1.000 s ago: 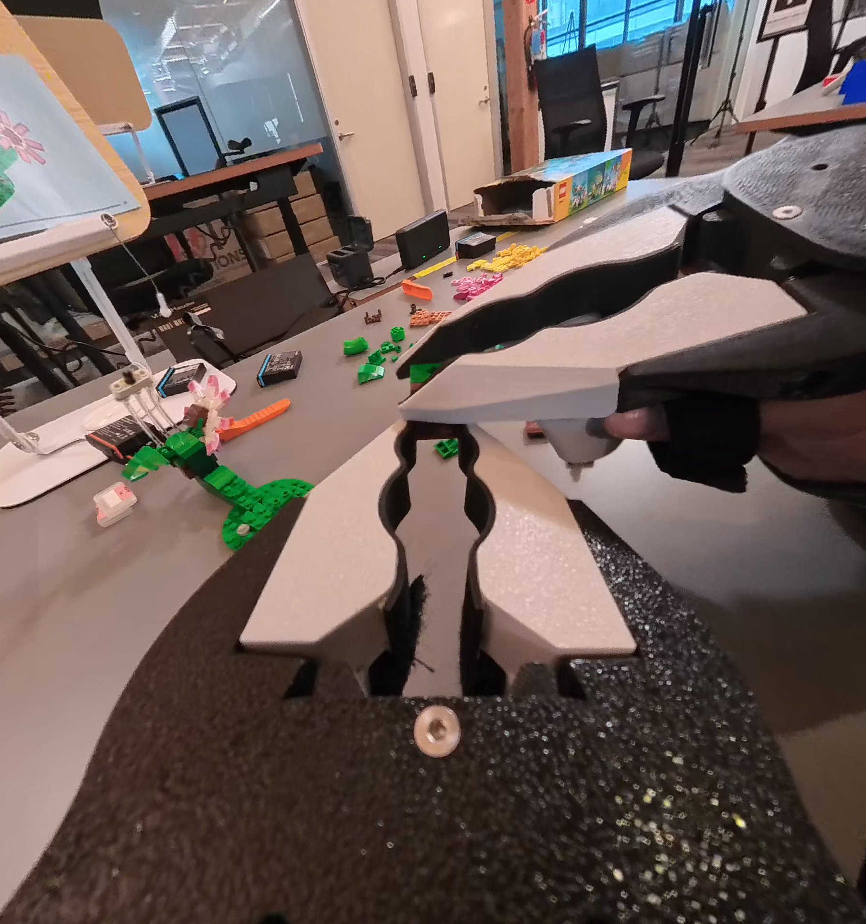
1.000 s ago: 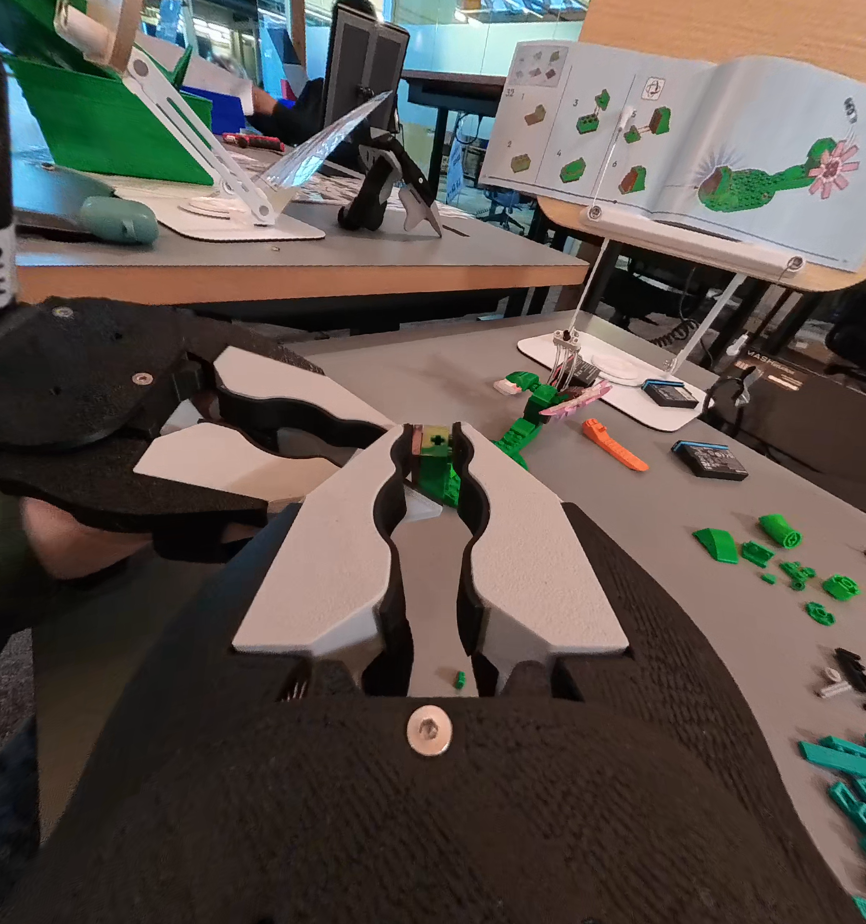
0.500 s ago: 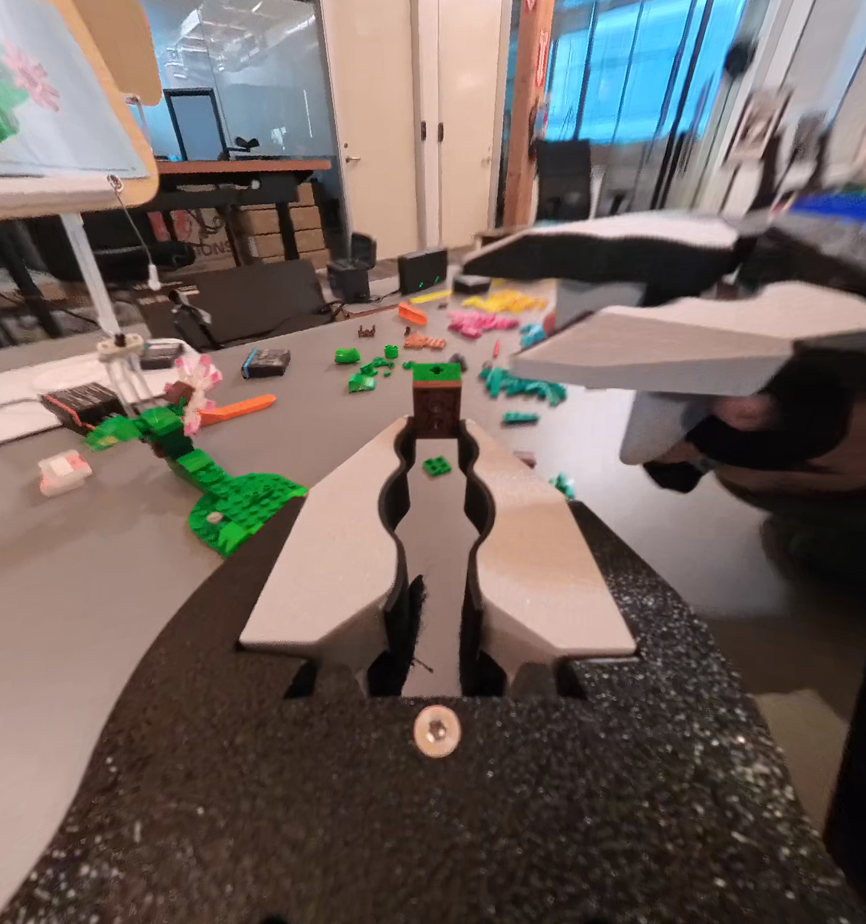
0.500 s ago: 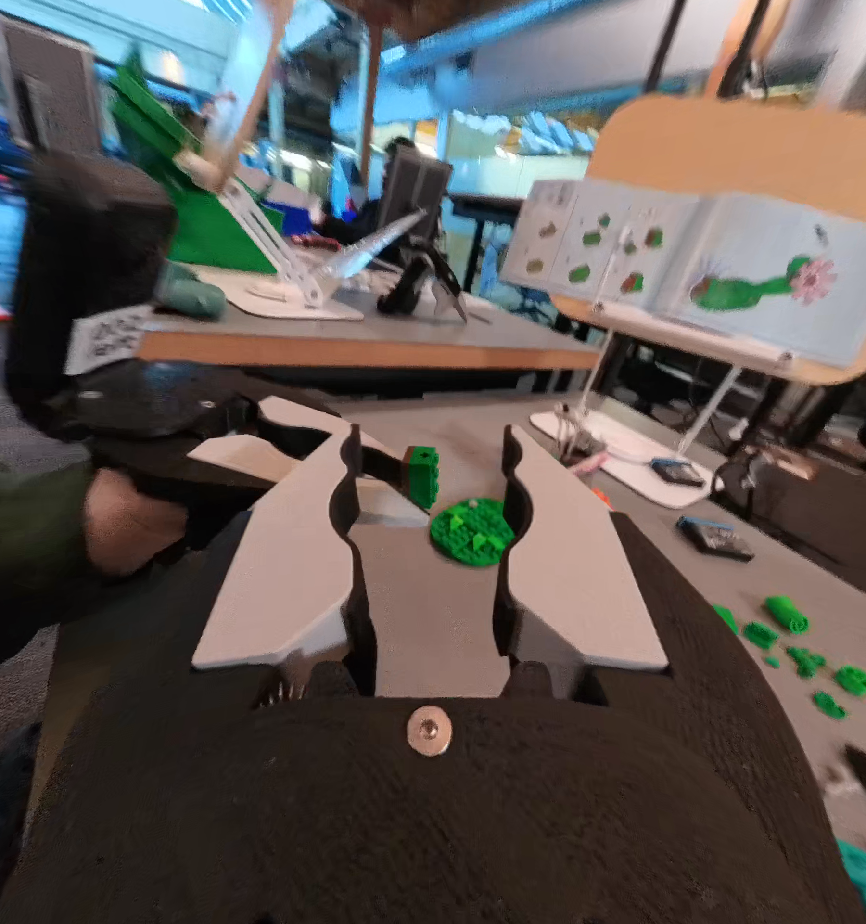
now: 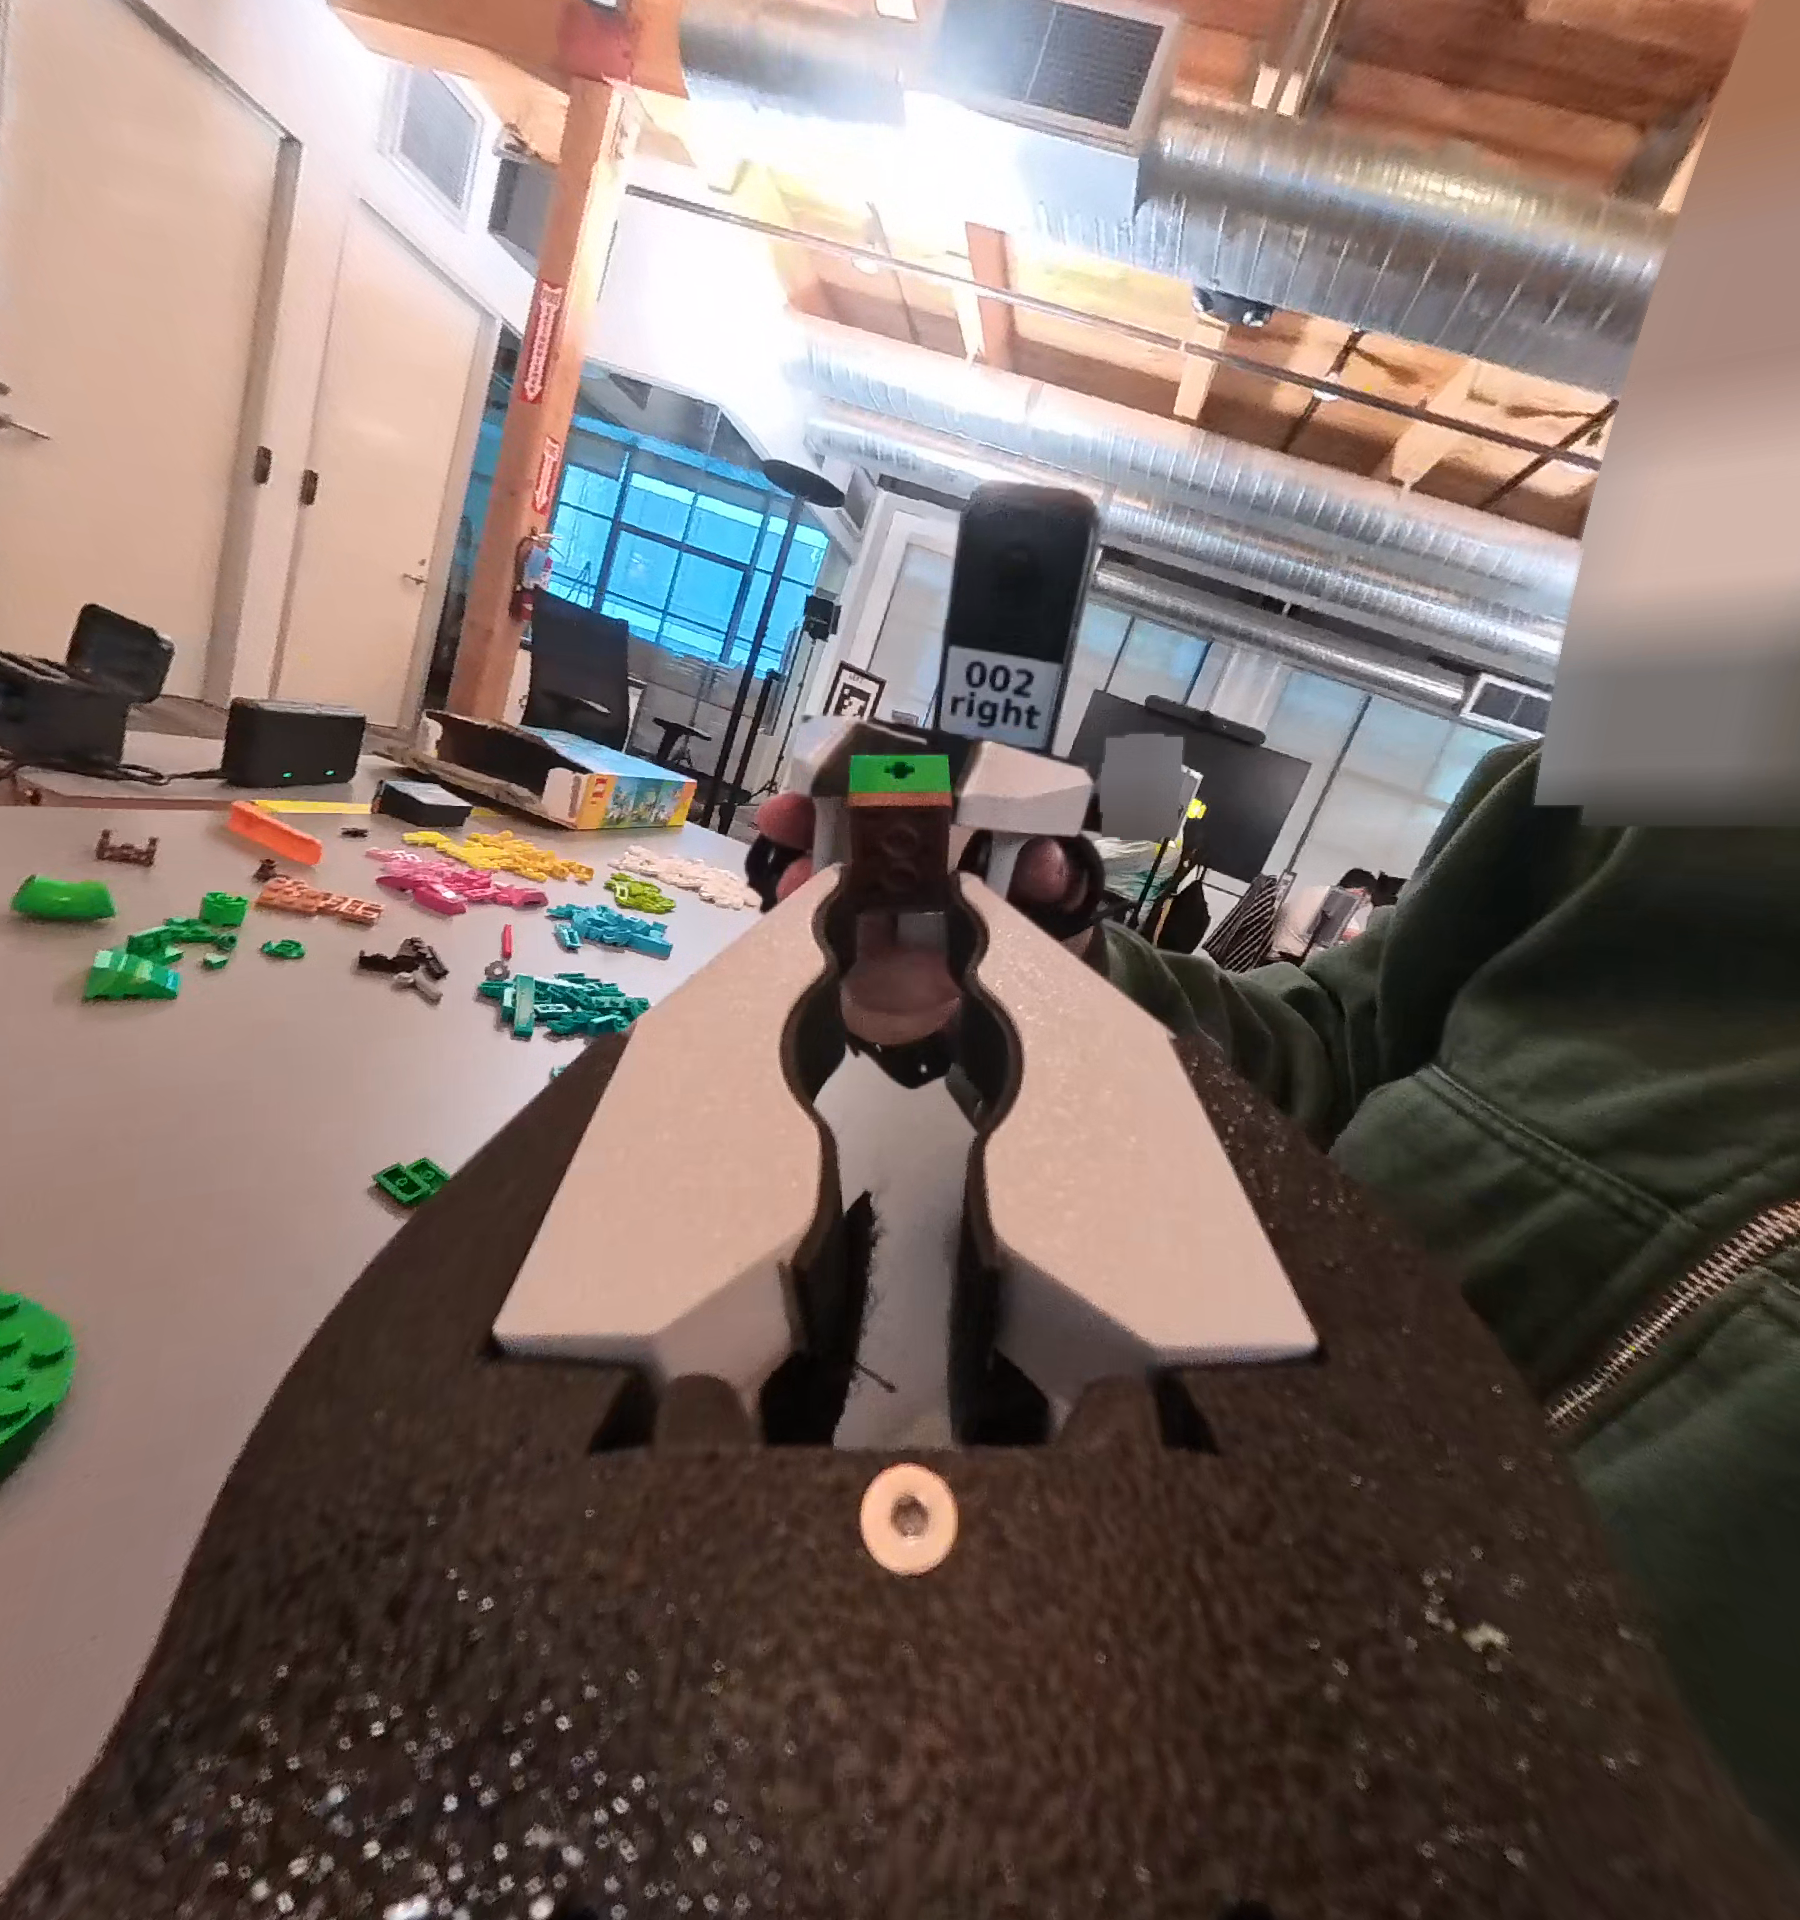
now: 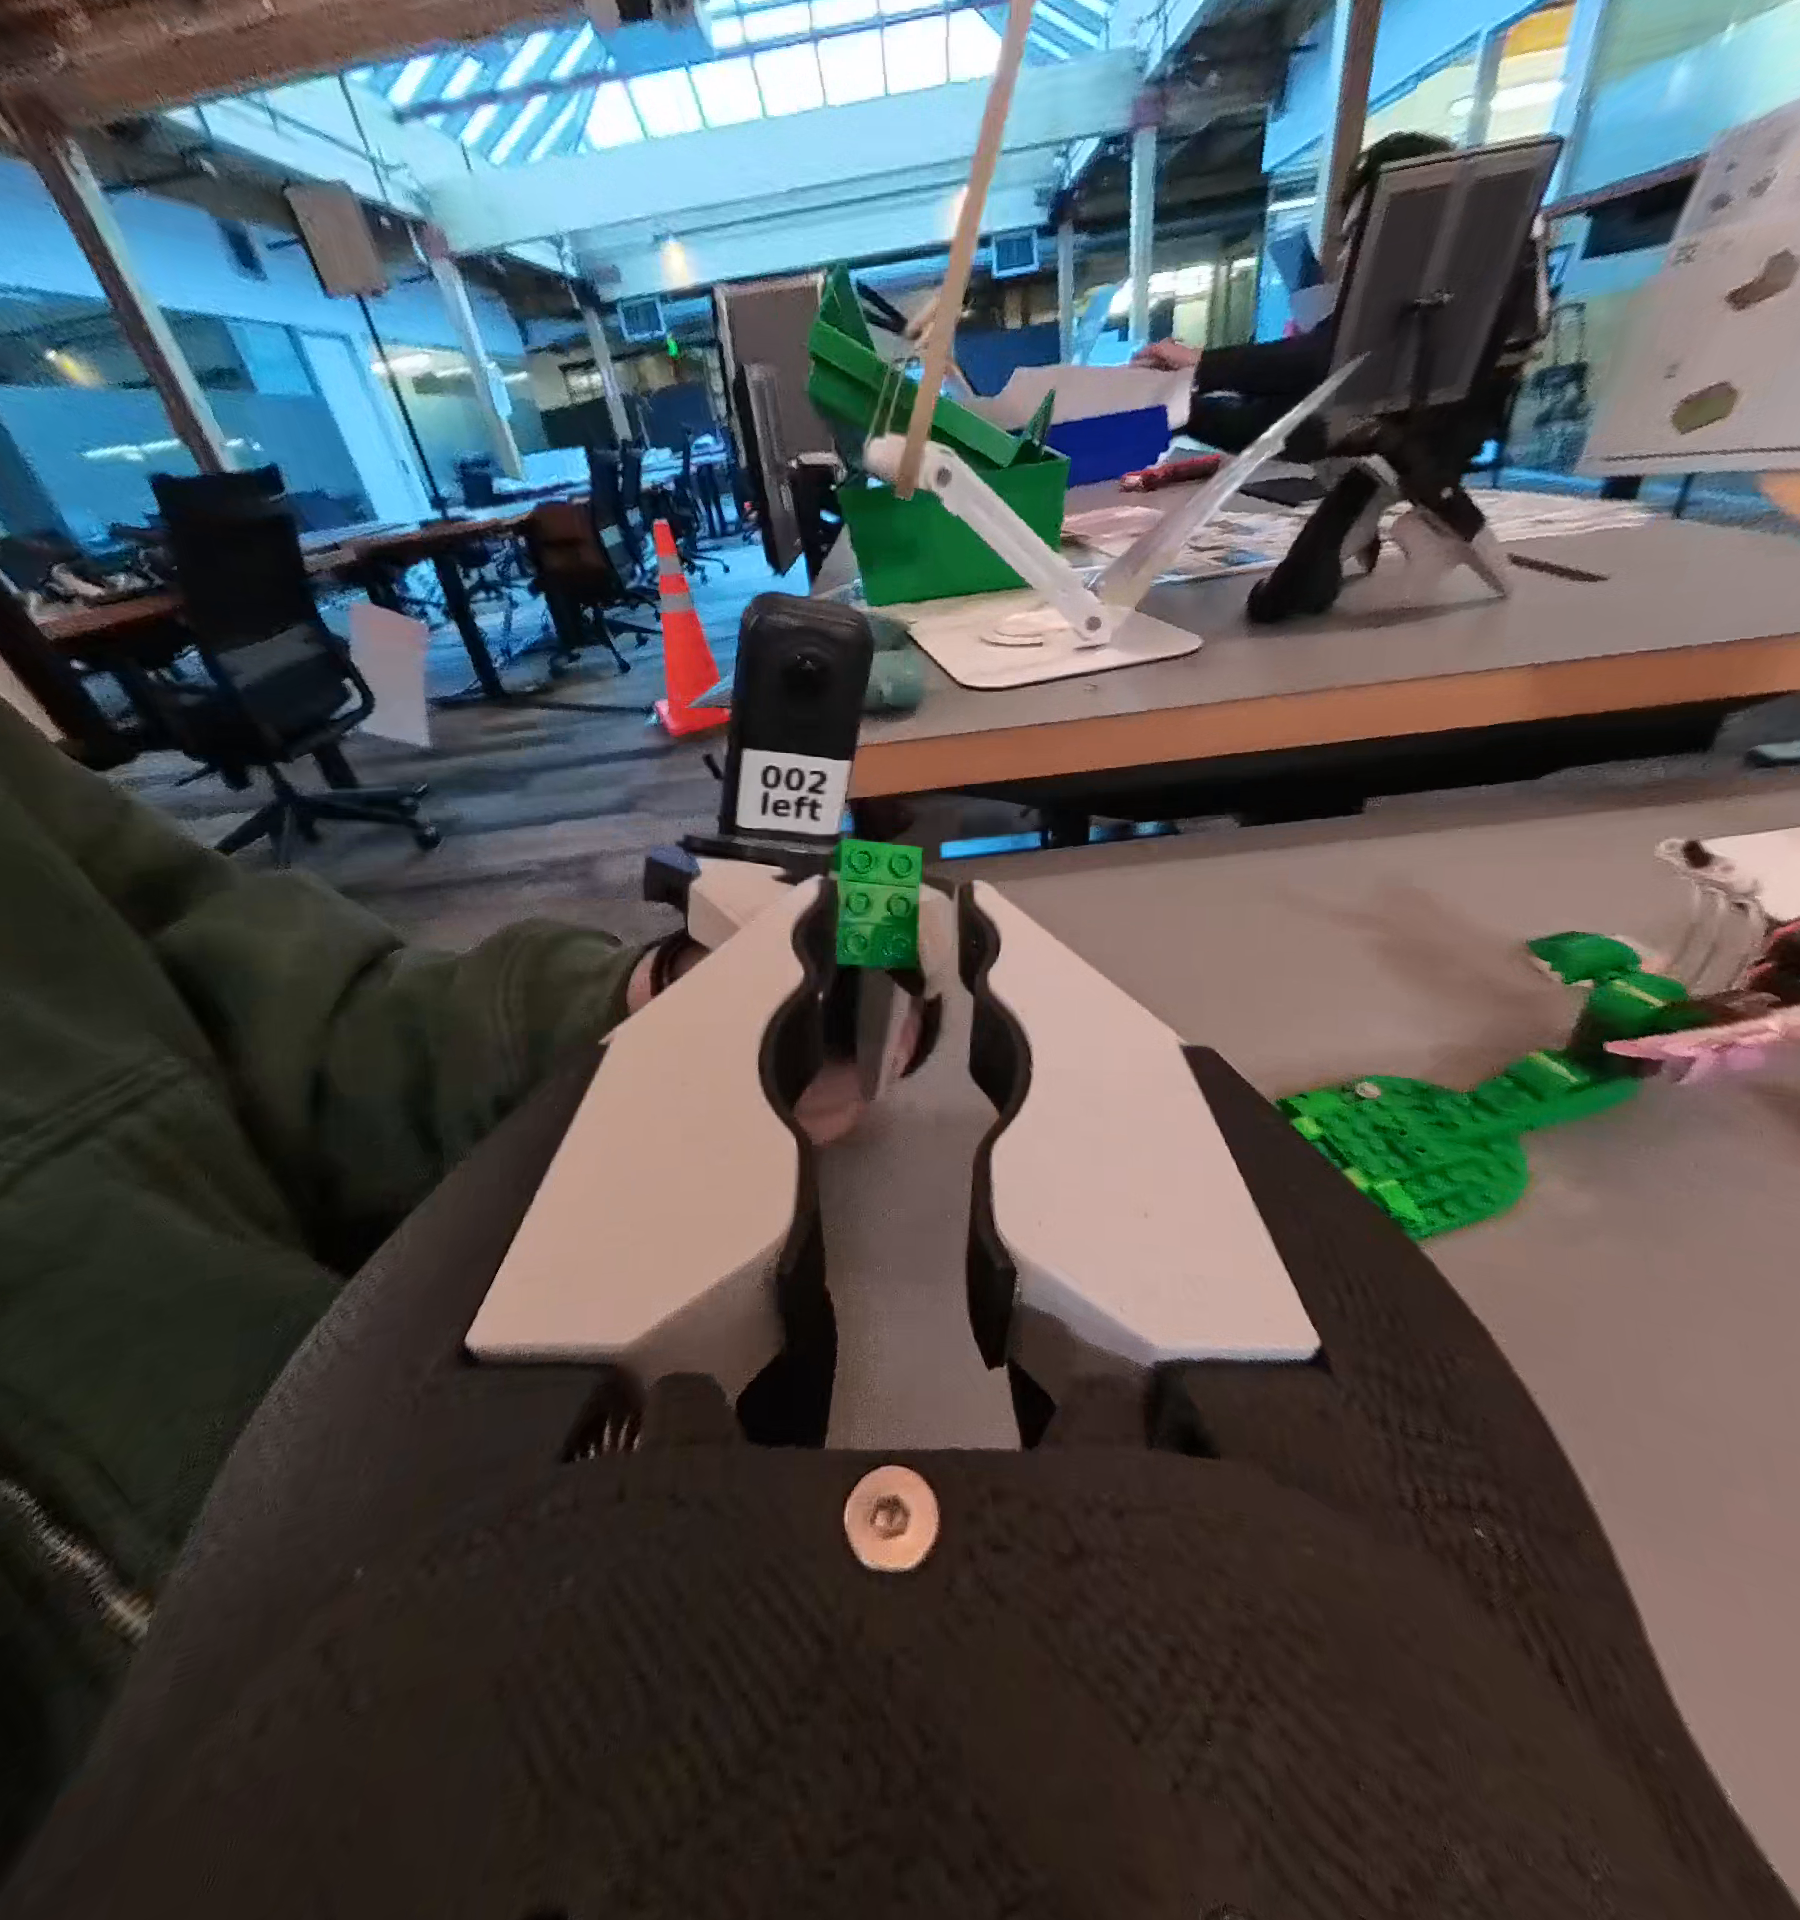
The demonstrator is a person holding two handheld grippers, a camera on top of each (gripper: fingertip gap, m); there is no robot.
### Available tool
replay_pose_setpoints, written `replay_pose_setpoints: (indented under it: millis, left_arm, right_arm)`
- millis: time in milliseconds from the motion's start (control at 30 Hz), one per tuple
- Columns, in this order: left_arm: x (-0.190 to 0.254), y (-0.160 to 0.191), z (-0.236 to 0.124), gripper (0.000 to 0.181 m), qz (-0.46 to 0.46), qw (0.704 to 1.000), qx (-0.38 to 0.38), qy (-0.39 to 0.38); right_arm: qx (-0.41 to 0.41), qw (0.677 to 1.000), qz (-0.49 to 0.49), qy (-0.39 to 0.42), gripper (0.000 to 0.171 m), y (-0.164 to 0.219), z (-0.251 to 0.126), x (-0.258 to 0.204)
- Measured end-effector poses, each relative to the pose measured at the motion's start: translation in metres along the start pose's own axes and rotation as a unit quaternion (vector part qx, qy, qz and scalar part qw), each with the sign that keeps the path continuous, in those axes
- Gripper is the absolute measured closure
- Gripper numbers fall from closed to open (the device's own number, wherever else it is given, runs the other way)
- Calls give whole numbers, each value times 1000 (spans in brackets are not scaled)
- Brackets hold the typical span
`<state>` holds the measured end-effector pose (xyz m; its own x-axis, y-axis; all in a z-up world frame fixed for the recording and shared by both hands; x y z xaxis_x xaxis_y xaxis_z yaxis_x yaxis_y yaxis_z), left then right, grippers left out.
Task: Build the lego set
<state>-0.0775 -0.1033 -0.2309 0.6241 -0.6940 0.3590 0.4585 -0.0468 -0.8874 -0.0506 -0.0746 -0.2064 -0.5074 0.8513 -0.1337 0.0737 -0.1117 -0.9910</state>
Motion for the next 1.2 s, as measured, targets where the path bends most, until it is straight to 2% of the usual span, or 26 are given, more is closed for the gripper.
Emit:
replay_pose_setpoints:
  millis: [133,233,433,533,600,667,967,1200]
  left_arm:
    - [3,0,0,168,8,1000,-8,8]
    - [5,4,1,168,24,999,-24,9]
    - [3,6,1,168,41,999,-31,-4]
    - [-7,12,1,143,74,992,-80,-58]
    - [-13,18,-1,136,118,978,-139,-97]
    - [-10,13,-2,129,158,970,-150,-111]
    - [2,7,-1,140,222,953,-173,-113]
    - [1,12,1,158,264,935,-198,-130]
  right_arm:
    - [-35,998,24,-36,145,6,2,-6]
    - [-30,998,22,-54,155,6,3,-9]
    - [-61,996,-10,-63,157,7,4,-7]
    - [-100,992,-43,-58,156,6,1,-2]
    - [-141,985,-77,-56,156,7,-2,2]
    - [-198,972,-110,-62,156,12,-5,5]
    - [-358,897,-240,-97,156,26,-4,0]
    - [-387,879,-264,-89,156,27,-4,0]
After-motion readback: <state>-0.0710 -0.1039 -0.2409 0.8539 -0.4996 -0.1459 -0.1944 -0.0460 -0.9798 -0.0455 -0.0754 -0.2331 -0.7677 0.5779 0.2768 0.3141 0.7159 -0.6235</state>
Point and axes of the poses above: each gripper's, where its closed fingertips meet, z out along the fingers, y out of its underside, x = y × z across the jaws, the point moved 3 cm from there along -z, back along the fingers, and after that the axes turned 5 degrees about -y, right-handed, at the moved point
